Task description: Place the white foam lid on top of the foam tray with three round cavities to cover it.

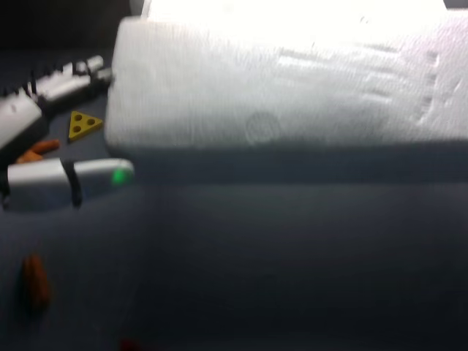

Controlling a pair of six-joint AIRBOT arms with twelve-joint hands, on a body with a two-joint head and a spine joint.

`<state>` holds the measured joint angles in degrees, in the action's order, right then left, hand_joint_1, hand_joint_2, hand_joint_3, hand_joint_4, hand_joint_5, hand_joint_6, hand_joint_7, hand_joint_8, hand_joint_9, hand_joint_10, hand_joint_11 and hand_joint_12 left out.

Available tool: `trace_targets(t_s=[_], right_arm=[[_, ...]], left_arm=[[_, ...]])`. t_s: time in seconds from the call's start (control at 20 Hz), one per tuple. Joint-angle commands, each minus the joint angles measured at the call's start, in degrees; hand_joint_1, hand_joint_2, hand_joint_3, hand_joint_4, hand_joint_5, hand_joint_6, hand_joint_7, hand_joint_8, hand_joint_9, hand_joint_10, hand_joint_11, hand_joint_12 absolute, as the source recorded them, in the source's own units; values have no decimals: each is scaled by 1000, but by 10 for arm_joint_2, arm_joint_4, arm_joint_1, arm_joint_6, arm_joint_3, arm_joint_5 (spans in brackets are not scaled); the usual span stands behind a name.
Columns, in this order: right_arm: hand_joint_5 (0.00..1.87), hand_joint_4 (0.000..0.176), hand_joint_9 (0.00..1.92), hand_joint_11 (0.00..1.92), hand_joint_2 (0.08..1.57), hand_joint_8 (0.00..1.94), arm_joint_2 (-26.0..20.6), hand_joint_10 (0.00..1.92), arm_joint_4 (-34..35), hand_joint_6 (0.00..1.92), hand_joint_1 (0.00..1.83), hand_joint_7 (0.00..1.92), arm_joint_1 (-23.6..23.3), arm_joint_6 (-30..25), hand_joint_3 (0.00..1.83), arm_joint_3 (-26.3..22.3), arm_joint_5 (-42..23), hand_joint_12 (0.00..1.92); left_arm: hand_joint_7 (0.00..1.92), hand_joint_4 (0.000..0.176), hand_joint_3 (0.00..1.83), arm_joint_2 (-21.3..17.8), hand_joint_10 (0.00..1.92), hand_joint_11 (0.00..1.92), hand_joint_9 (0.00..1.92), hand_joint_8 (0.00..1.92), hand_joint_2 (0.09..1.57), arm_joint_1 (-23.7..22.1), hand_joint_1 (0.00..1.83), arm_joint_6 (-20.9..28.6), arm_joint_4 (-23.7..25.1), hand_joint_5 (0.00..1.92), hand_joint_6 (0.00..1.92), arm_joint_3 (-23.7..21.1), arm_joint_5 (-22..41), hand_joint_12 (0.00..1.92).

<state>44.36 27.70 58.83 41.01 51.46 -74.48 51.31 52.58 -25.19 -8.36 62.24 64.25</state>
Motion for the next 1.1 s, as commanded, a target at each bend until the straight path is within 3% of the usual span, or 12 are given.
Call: trace_targets(t_s=[0.0,0.05,0.1,0.2,0.4,0.6,0.7,0.75,0.8,1.05], right_arm=[[95,0,0,0,1201,0,-5,85,-36,12,495,10,-11,-3,0,4,-61,1138],[95,0,0,0,1201,0,-5,85,-38,12,495,10,-18,-3,0,9,-55,1138],[124,0,64,0,1237,15,-4,123,-39,22,460,63,-30,-1,5,15,-45,1294],[137,0,0,0,1253,2,-1,120,-43,23,358,44,-60,6,1,29,-21,1451],[137,0,0,0,1243,7,14,218,-57,27,325,85,-115,11,1,60,29,1712],[128,0,0,0,1259,21,31,561,-63,36,406,150,-158,21,4,86,69,1731],[67,0,0,0,1256,9,39,169,-63,12,440,20,-182,25,2,103,90,1705],[84,0,0,0,1274,58,44,490,-63,37,458,129,-195,30,0,111,101,1728],[92,0,0,0,1290,83,48,671,-63,51,451,188,-205,33,0,116,110,1731],[77,0,0,0,1295,31,69,307,-63,89,346,97,-248,42,1,150,156,1596]], left_arm=[[0,0,13,12,0,0,0,0,1046,-13,404,6,30,206,2,2,51,0],[0,0,13,16,0,0,0,0,1046,-20,404,6,31,206,2,8,46,0],[0,0,13,21,0,0,0,0,1048,-29,399,6,31,193,0,14,40,0],[4,0,7,30,0,0,0,1,1045,-47,464,7,32,182,4,28,30,0],[25,0,5,49,0,0,0,8,1046,-82,488,6,27,198,10,59,11,0],[27,0,6,68,0,0,0,3,1056,-111,584,6,22,268,32,85,-3,0],[13,0,8,79,0,0,0,0,1063,-129,606,6,19,262,26,102,-14,0],[8,0,8,85,0,0,0,0,1063,-136,607,6,15,256,22,109,-17,0],[6,0,7,90,0,0,0,0,1064,-141,622,6,9,255,21,117,-22,0],[19,0,7,121,0,0,0,3,1073,-177,598,7,0,255,14,158,-62,0]])
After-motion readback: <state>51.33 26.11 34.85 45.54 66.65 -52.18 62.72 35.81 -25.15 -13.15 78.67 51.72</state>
